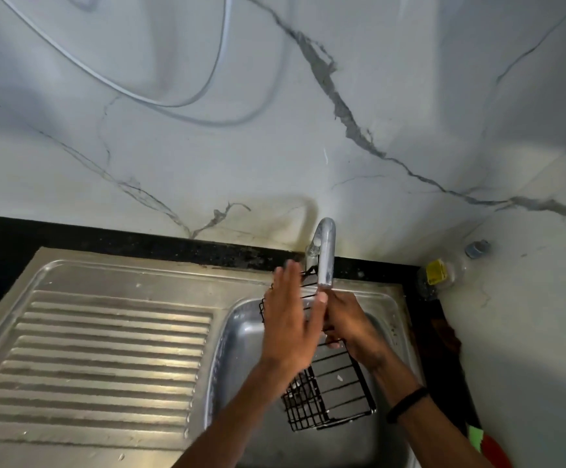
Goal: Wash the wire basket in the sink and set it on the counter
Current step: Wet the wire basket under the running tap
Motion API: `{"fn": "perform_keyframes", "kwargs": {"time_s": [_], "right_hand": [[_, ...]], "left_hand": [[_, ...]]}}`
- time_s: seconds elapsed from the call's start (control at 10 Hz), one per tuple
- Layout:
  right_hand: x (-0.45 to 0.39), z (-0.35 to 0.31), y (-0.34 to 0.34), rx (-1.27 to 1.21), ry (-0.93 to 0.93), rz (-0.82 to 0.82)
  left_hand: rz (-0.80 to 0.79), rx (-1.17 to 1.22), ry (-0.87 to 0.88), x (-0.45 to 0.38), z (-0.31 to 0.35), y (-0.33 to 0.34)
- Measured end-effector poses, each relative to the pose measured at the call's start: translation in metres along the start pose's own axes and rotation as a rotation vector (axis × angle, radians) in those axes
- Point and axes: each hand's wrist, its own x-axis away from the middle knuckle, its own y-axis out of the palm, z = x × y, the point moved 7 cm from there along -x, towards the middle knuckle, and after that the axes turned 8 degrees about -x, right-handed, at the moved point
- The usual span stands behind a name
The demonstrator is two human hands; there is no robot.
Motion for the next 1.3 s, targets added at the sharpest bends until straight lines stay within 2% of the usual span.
{"fn": "perform_keyframes", "kwargs": {"time_s": [0.1, 0.2, 0.3, 0.4, 0.5, 0.6, 0.7, 0.8, 1.0, 1.1, 1.3], "right_hand": [[0.017, -0.005, -0.008, 0.122, -0.108, 0.013], [0.030, 0.002, -0.026, -0.096, -0.038, 0.058], [0.034, 0.010, -0.050, -0.045, -0.063, 0.147], [0.038, 0.015, -0.057, 0.032, -0.098, 0.215], [0.040, 0.016, -0.053, 0.070, -0.141, 0.169], [0.049, 0.005, -0.045, 0.286, -0.337, 0.158], [0.062, 0.002, -0.034, 0.331, -0.435, 0.109], [0.068, 0.011, -0.025, 0.361, -0.441, 0.074], [0.073, 0.020, -0.023, 0.414, -0.450, 0.060], [0.064, 0.026, -0.025, 0.484, -0.427, 0.047], [0.054, 0.027, -0.009, 0.668, -0.525, 0.001]], "left_hand": [[-0.110, -0.410, 0.144, -0.004, 0.039, 0.018], [-0.184, -0.587, 0.167, -0.009, 0.067, 0.023], [-0.181, -0.630, 0.166, -0.014, 0.089, 0.026], [-0.185, -0.580, 0.209, -0.025, 0.090, 0.029], [-0.371, -0.385, -0.003, -0.033, 0.058, 0.028], [-0.496, -0.110, -0.150, -0.043, 0.034, 0.021], [-0.724, 0.222, -0.349, -0.046, -0.002, 0.025], [-0.750, 0.313, -0.437, -0.043, -0.018, 0.017], [-0.750, 0.358, -0.606, -0.035, -0.068, 0.052], [-0.689, 0.395, -0.703, -0.022, -0.062, 0.041], [-0.687, 0.404, -0.739, -0.012, -0.055, 0.024]]}}
